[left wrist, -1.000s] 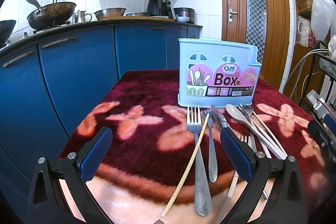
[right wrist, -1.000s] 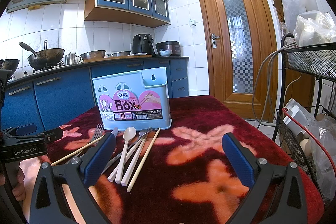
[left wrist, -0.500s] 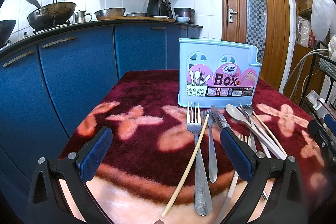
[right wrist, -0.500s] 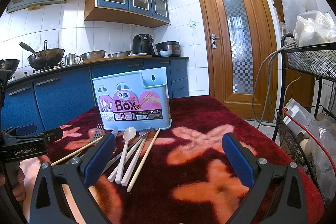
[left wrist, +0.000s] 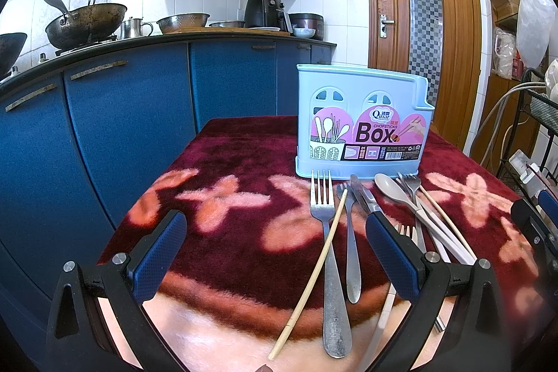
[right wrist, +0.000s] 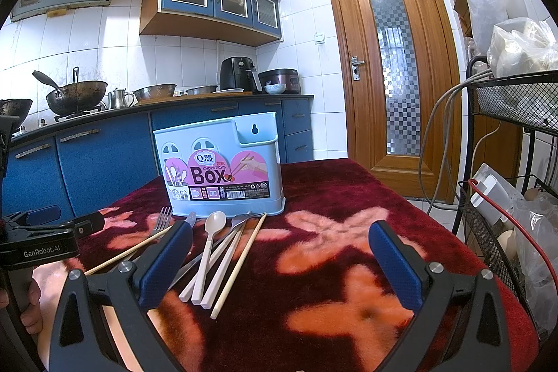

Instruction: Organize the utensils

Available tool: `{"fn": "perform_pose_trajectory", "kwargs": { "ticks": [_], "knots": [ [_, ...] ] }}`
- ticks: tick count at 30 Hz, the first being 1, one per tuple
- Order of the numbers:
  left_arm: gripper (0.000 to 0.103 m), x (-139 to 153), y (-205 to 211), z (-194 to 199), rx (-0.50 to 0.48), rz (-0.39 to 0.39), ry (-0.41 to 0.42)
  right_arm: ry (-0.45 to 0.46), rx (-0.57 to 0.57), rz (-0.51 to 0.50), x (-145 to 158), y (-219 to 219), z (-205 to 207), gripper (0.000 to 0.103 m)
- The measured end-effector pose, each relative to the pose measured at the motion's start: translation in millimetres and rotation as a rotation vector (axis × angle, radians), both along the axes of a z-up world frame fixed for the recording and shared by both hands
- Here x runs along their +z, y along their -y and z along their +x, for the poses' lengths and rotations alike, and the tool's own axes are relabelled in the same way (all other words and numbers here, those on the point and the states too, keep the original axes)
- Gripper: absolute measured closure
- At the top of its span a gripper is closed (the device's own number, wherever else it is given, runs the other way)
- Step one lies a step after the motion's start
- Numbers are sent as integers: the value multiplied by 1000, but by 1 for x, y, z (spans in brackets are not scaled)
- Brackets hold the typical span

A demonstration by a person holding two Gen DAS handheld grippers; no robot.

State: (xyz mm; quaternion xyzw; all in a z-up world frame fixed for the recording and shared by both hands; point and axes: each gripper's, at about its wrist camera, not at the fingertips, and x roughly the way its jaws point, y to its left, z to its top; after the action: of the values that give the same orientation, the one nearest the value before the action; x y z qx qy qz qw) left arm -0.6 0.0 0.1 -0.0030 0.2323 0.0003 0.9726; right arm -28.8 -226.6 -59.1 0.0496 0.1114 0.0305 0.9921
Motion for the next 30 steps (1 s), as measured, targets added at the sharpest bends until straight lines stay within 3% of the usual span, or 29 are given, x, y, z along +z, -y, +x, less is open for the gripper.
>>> {"fn": "perform_pose_trajectory", "kwargs": {
  "ticks": [19,30],
  "knots": [
    [0,0,0,0,0,0,1,-5,-1,-4,-1,0,0,0],
    [0,11,-2,4,-34,11,-21,-153,28,-15,7,-3,20,0]
  ]
}}
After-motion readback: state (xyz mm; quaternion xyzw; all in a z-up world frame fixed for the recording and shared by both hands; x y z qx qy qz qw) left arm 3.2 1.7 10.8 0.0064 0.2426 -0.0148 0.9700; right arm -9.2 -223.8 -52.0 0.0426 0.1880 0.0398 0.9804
